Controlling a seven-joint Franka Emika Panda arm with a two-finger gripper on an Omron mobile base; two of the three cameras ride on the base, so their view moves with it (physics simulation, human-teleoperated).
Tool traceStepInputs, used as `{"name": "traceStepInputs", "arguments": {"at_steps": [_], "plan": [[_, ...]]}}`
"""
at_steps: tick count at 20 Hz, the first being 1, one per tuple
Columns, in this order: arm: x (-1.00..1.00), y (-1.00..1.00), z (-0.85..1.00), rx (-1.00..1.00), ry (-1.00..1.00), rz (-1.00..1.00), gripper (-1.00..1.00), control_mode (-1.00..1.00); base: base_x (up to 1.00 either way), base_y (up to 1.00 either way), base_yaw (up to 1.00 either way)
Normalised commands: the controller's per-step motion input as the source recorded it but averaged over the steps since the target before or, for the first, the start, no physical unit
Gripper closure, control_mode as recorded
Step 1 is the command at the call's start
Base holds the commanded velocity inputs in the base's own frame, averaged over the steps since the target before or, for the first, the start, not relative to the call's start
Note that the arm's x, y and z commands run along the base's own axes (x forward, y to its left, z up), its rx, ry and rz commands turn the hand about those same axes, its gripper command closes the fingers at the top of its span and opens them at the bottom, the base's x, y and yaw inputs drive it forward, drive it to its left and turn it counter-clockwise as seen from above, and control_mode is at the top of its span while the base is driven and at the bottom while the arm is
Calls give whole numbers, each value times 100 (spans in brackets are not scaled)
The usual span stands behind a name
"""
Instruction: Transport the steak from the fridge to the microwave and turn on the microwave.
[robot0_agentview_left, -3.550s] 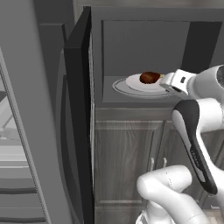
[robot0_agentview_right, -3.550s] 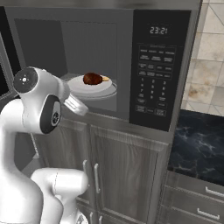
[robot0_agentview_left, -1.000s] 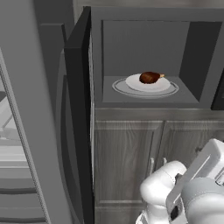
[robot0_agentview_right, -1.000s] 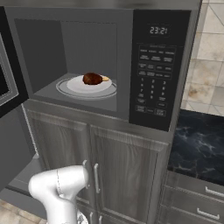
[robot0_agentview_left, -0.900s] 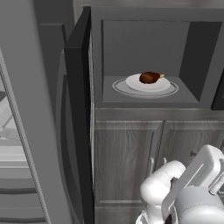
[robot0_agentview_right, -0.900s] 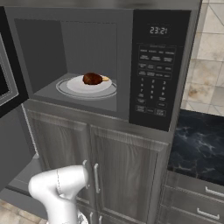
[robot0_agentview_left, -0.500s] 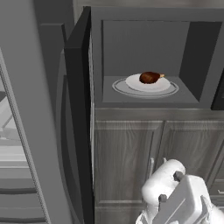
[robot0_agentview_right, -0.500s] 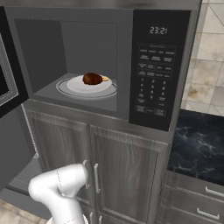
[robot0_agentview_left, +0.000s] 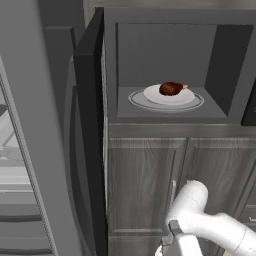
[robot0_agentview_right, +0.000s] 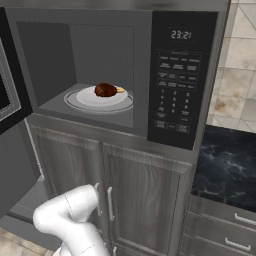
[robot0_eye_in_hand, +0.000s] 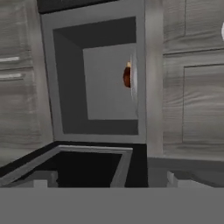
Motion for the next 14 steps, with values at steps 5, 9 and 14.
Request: {"name": "traceStepInputs", "arguments": {"at_steps": [5, 9, 14], "plan": [[0, 9, -31, -29, -13, 14, -100, -100, 0, 0, 0], [3, 19, -12, -22, -9, 5, -100, -100, 0, 0, 0], [5, 32, -1, -13, -4, 0, -100, -100, 0, 0, 0]]}}
